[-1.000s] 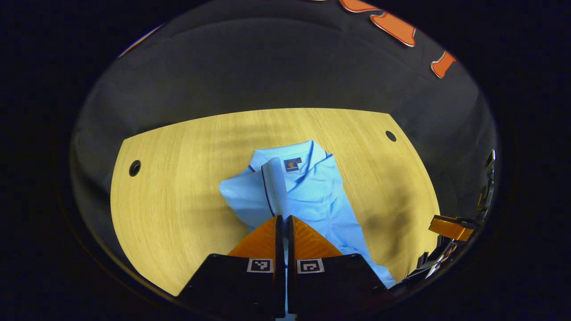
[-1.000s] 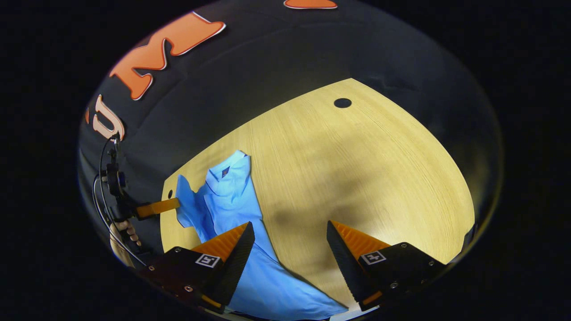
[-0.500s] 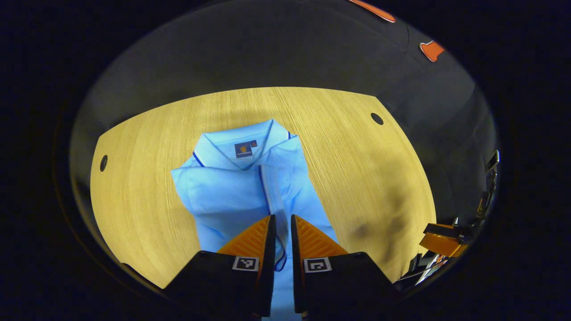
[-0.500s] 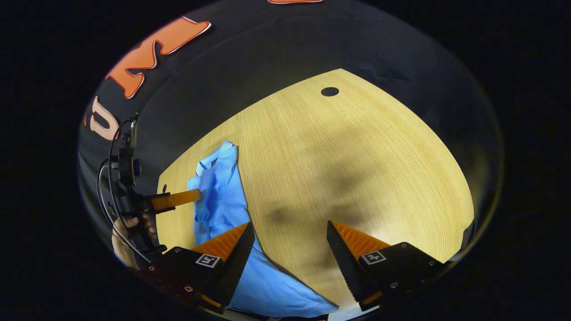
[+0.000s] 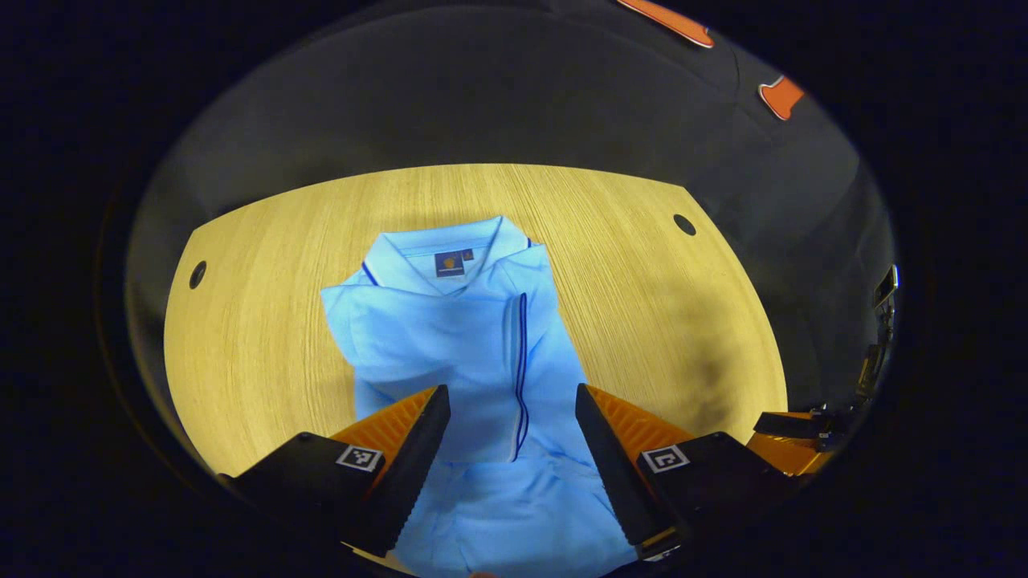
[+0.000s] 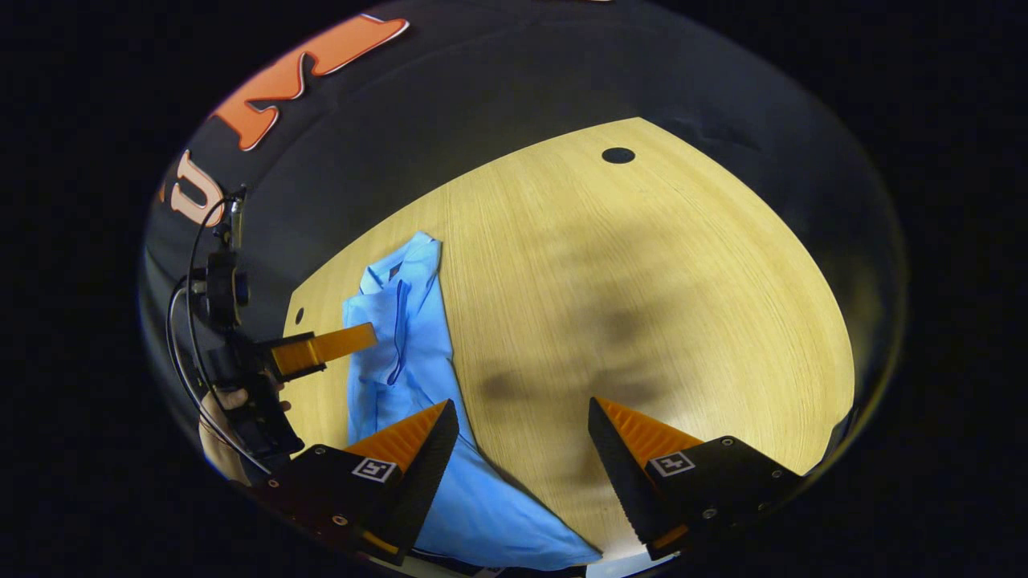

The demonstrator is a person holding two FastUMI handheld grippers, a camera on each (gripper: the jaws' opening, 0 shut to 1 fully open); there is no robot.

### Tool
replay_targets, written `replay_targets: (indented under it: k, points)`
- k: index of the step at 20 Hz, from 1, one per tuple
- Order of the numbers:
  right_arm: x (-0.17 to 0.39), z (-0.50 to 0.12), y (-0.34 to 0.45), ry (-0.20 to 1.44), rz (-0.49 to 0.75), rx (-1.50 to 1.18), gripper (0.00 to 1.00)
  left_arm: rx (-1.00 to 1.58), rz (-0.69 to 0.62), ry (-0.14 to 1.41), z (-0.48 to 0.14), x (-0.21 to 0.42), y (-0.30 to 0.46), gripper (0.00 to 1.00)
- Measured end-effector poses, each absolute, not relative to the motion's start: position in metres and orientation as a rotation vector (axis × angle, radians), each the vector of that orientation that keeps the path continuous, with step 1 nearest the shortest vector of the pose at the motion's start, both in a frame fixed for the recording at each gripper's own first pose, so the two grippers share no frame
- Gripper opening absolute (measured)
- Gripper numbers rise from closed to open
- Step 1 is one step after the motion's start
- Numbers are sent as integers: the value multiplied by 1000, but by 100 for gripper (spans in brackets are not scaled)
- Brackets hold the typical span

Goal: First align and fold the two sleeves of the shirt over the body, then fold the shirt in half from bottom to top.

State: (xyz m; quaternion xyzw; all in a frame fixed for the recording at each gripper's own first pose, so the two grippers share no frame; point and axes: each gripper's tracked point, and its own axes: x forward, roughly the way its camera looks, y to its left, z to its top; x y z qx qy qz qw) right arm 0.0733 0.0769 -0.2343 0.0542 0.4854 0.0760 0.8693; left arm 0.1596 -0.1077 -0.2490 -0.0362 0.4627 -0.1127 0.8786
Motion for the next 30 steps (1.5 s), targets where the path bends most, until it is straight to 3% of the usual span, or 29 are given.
replay_targets:
  k: [8, 16, 30]
  points:
    - [54, -255, 109, 1038, 204, -42, 98, -112, -128, 948, -246, 102, -28, 100]
    - [-6, -277, 117, 1087, 196, -141, 99, -137, -78, 1000, -280, 4, 30, 100]
    - [-135, -328, 73, 1224, 134, -315, 99, -83, -88, 1154, -339, -174, 34, 100]
